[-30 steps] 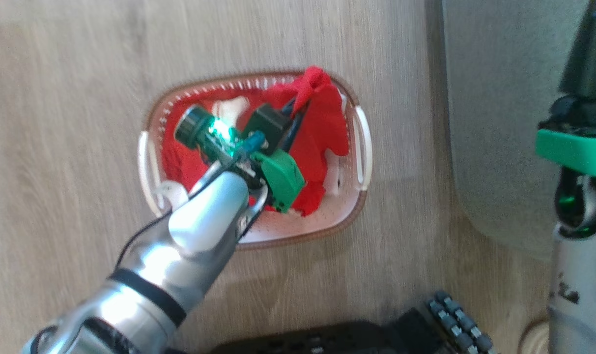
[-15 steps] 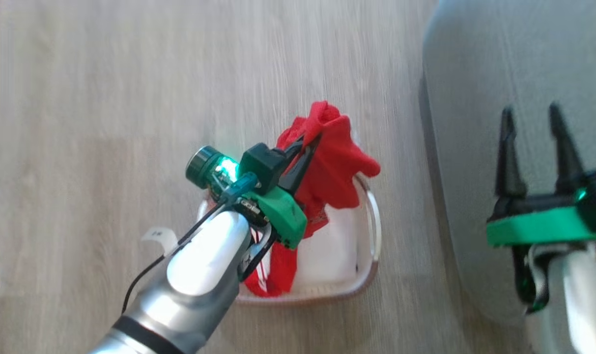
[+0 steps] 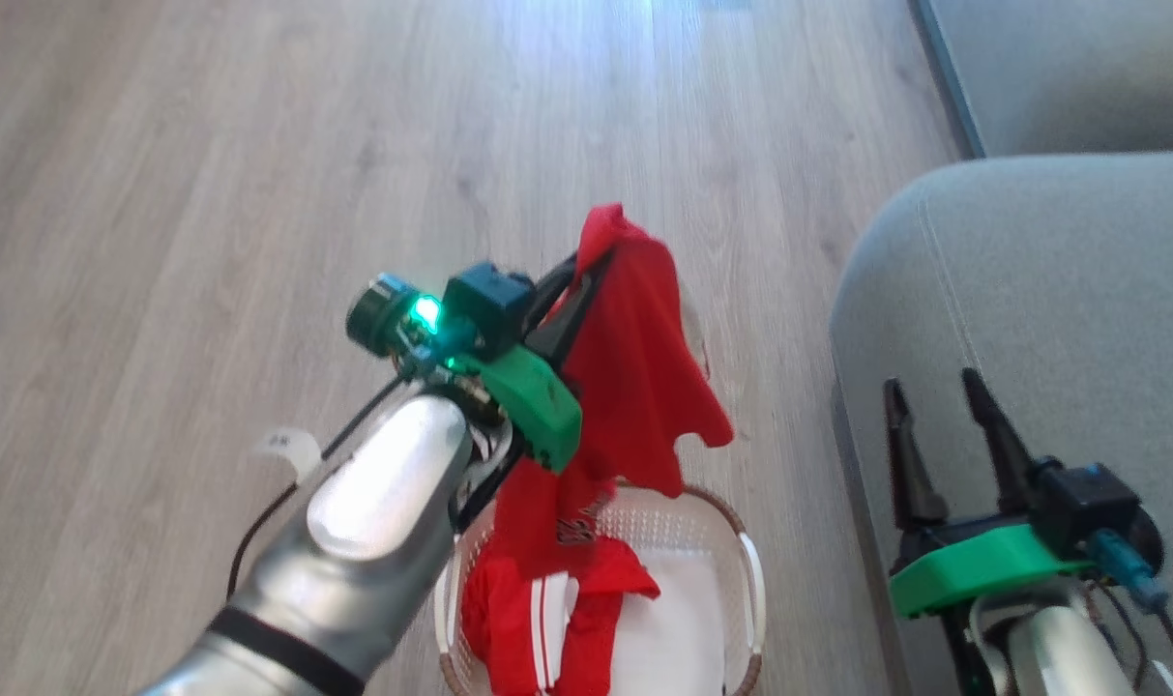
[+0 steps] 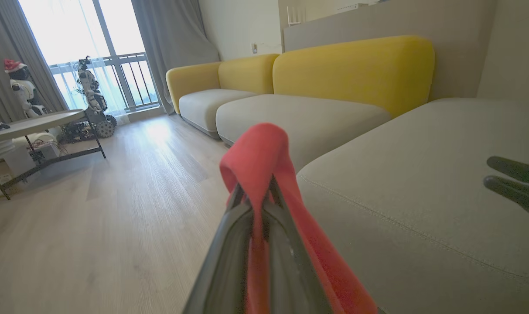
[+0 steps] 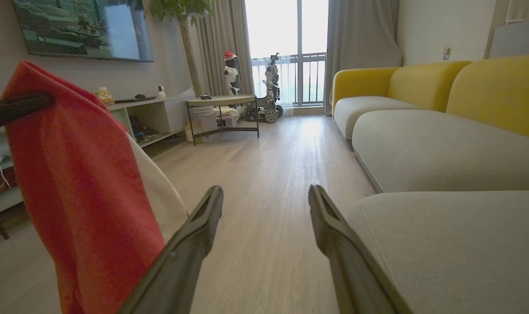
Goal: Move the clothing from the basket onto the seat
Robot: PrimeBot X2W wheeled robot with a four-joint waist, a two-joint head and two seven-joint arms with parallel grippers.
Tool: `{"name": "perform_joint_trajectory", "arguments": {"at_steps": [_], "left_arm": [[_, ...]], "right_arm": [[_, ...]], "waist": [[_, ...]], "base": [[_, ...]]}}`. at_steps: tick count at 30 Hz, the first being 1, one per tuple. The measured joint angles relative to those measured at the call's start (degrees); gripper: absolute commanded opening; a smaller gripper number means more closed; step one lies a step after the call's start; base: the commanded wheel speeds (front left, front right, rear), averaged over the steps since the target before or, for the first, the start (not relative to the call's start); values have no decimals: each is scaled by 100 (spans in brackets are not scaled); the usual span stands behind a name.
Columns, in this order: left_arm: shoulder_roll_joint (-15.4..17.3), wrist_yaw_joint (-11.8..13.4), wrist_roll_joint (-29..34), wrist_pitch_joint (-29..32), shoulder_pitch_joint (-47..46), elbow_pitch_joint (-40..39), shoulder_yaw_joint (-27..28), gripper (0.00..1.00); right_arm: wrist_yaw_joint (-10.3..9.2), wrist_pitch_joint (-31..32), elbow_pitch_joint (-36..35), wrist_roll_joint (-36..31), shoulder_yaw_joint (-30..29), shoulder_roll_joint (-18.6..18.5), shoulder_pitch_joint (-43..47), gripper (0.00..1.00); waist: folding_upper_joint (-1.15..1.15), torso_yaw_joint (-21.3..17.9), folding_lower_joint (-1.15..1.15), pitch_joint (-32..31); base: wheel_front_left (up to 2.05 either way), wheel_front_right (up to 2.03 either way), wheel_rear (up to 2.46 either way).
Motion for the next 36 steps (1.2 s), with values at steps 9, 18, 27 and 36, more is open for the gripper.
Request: {"name": "perform_joint_trajectory", "arguments": {"at_steps": [9,18,27,36], "left_arm": [[-42,-51,-163,52,-580,-9,-83,0],[-65,4,-525,62,-918,-218,-385,0],[-79,163,-860,100,-1011,-278,-840,0],[-78,285,-1112,92,-1050,-401,-1149,0]], "right_arm": [[0,0,276,2,541,-1,-15,100],[0,0,823,-82,1510,-12,-611,100],[1,0,1834,55,2342,-32,-1251,100],[1,0,2191,200,2352,-75,-1711,0]], "waist": [[0,155,0,-402],[0,257,0,-555],[0,361,0,-590],[0,511,0,-564]], "base": [[0,0,0],[0,0,0],[0,0,0],[0,0,0]]}}
